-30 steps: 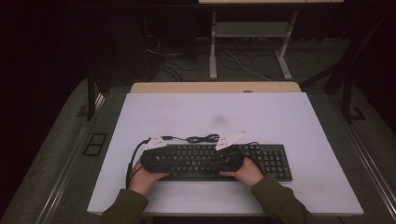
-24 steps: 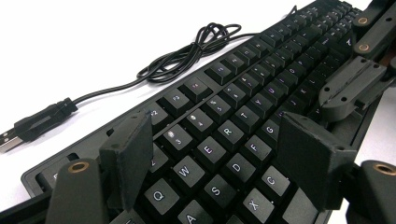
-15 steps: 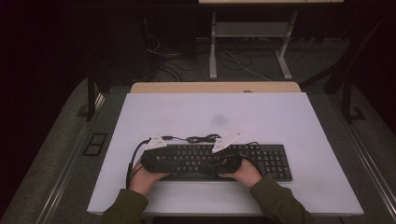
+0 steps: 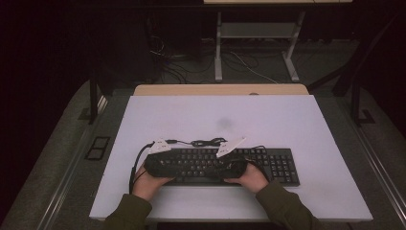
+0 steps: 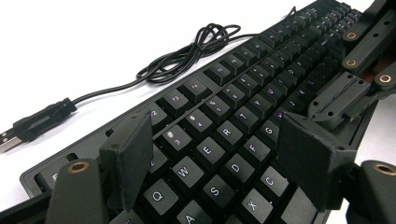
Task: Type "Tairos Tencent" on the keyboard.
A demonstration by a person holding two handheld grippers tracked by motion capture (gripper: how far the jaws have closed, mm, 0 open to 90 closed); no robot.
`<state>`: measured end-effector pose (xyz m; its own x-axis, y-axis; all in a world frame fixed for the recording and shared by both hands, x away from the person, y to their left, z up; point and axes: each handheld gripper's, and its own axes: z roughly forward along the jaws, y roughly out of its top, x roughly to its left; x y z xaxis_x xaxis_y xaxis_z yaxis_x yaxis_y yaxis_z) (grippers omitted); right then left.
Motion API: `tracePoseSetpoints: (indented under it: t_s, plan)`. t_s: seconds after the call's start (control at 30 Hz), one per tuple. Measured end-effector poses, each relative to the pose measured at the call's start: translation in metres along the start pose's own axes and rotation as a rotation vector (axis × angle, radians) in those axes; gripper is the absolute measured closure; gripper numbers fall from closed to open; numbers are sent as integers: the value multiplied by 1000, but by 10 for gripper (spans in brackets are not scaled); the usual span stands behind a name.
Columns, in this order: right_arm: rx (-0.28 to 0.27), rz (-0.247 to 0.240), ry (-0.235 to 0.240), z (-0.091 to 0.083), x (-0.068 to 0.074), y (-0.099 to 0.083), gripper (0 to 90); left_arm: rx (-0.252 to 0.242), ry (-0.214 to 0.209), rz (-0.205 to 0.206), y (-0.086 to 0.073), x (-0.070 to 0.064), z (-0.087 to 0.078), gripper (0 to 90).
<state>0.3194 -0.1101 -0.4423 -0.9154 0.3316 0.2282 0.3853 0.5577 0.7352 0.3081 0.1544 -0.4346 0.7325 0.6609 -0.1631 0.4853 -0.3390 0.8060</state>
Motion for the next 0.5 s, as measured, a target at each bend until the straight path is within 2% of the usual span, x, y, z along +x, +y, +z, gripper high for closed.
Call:
tracePoseSetpoints:
  t_s: [0.5]
  plan:
    - [-20,6,-4,-4,-2,1,892,-3,0,2,1,0,-1,264]
